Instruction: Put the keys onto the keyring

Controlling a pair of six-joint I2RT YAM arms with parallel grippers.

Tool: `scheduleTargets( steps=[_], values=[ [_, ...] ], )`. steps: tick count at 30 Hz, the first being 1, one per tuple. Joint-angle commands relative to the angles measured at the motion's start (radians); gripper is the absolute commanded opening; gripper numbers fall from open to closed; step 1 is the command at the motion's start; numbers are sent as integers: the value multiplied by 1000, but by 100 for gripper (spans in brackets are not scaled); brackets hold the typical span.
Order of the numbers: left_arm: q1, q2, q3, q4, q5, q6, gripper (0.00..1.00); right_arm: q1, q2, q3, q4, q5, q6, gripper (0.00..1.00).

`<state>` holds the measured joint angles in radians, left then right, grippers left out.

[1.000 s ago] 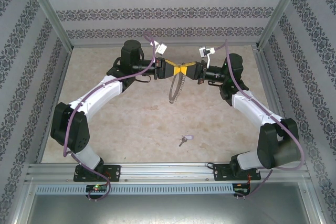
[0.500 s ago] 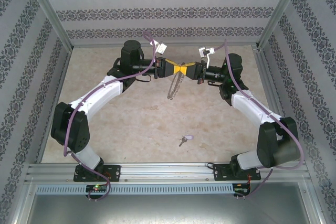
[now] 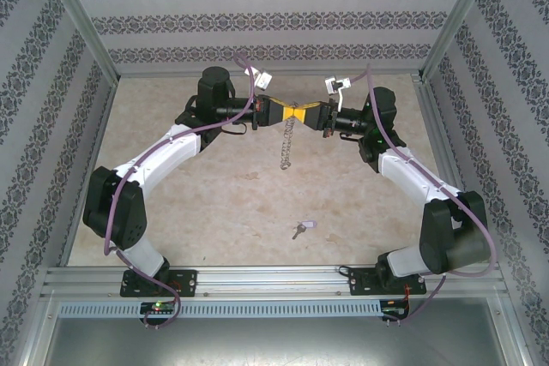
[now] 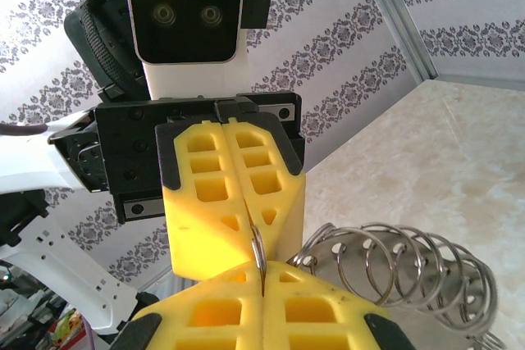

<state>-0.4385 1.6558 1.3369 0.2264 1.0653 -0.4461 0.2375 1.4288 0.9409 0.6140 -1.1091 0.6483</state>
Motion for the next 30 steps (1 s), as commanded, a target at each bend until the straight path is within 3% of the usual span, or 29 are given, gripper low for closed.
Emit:
scheduleTargets(
  steps=[1,5,7,9,10,15,19,23,30],
  values=[
    [-17,-35,-16,53,20,18,0,0,-1,18,53,-3,-15,0],
    [-16,-54,-21,9,5,74,0,-4,-4,18,49,-2,-12,0],
    [-16,-71,-17,-54,-14,148,0,-18,-14,12,43,19,2,29],
    [-18,-90,-3,-146,-42,248,0,-42,-31,-3,37,41,19,45],
    [-18,-103,3,-186,-56,302,0,-59,-43,-10,21,56,27,49],
    [-23,-148,7,-282,-119,511,0,-139,-102,-69,-42,157,85,56],
    [-23,-172,-55,-196,-111,629,0,-171,-143,-125,-99,218,113,57],
    [-24,-199,-150,9,-104,663,0,-175,-182,-170,-177,244,86,58],
    [-26,-194,-144,138,-96,635,0,-175,-178,-231,-223,254,74,58]
  ],
)
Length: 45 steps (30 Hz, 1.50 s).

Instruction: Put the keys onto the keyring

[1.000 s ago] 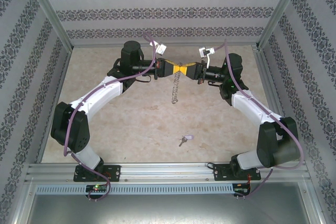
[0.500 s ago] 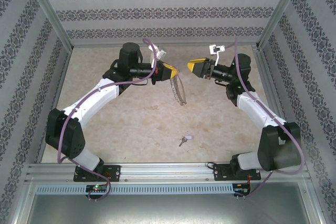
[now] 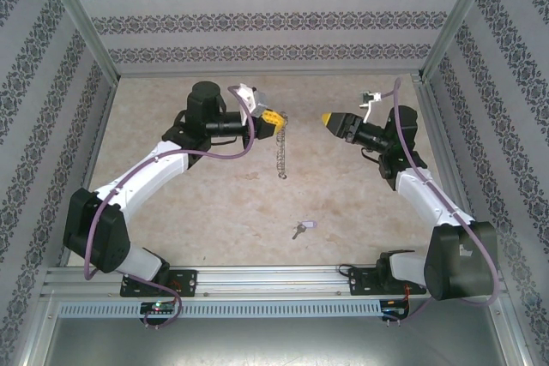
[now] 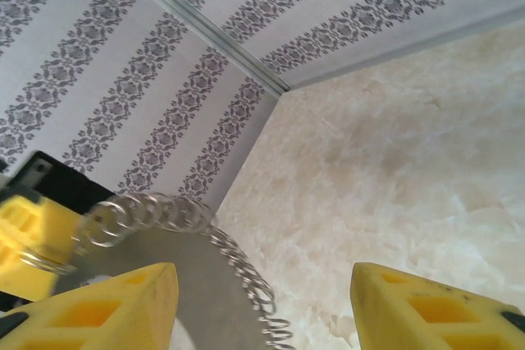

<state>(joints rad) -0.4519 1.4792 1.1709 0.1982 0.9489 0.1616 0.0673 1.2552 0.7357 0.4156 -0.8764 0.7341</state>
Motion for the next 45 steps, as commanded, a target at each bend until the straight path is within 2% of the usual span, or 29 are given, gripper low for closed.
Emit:
scheduleTargets(
  steps=[1,12,15,21,25,29,33,37,45],
  values=[
    [-14,-17,30,167,21,27,0,-5,2,-35,-25,25,-8,58],
    [-28,-40,72,103,14,64,0,-4,22,-86,-60,35,-14,58],
    [-30,-36,79,71,-10,73,0,-5,14,-73,-137,60,-29,58],
    [-32,-24,69,32,-105,55,0,31,0,-20,-446,173,-87,55],
    [-31,-36,26,62,-175,50,0,115,-10,5,-669,311,-119,55],
    [-30,-57,2,57,-247,59,0,206,-37,-14,-784,431,-94,55],
    [-30,-89,-30,55,-281,89,0,321,-72,-33,-831,506,-95,53],
    [-29,-120,-58,52,-294,101,0,440,-82,-36,-854,540,-171,51],
    [-29,-187,-106,52,-308,104,0,652,30,-22,-897,682,-248,46]
  ],
)
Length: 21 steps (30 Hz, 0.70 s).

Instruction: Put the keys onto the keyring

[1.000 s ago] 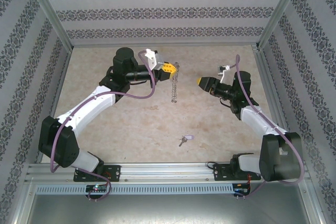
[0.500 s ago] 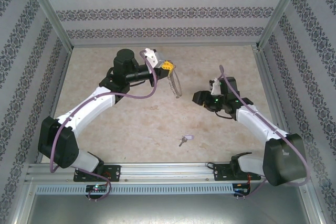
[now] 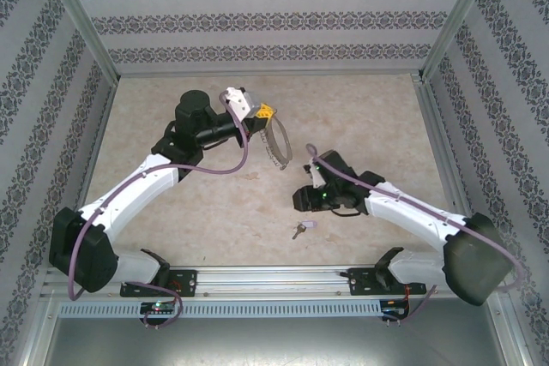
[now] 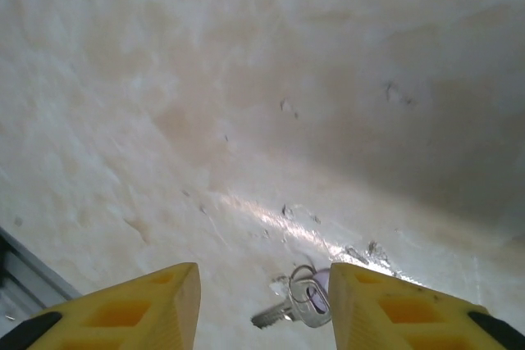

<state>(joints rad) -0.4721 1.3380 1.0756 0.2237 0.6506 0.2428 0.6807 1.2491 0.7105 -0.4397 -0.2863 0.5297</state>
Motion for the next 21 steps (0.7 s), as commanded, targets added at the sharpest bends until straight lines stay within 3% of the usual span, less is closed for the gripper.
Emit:
scheduleTargets(
  steps=[1,21],
  values=[
    [-8,-54,-12,20,-9,23,0,54,54,6,-36,104,-45,45],
    [-8,-95,-23,-35,-14,30,0,171,234,81,-108,190,-68,34]
  ],
)
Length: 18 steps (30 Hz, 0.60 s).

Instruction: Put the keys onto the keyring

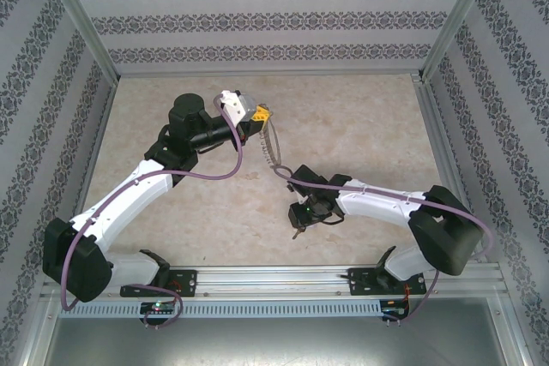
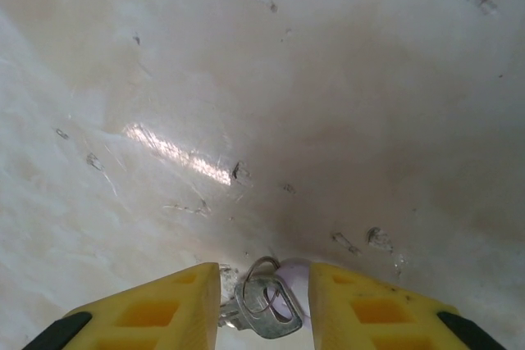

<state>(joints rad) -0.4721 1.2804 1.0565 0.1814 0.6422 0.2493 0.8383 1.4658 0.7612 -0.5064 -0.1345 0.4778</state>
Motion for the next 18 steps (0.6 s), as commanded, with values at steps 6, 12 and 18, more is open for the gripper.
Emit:
scheduleTargets(
  steps=[6,12,18],
  values=[
    [-8,-38,-6,1,-7,24,0,28,39,35,-41,40,-18,29],
    [-9,-40,-2,-2,-6,24,0,32,44,30,-37,40,-14,25],
    [-9,-40,-3,-3,-6,21,0,33,55,28,-27,40,-14,22]
  ],
)
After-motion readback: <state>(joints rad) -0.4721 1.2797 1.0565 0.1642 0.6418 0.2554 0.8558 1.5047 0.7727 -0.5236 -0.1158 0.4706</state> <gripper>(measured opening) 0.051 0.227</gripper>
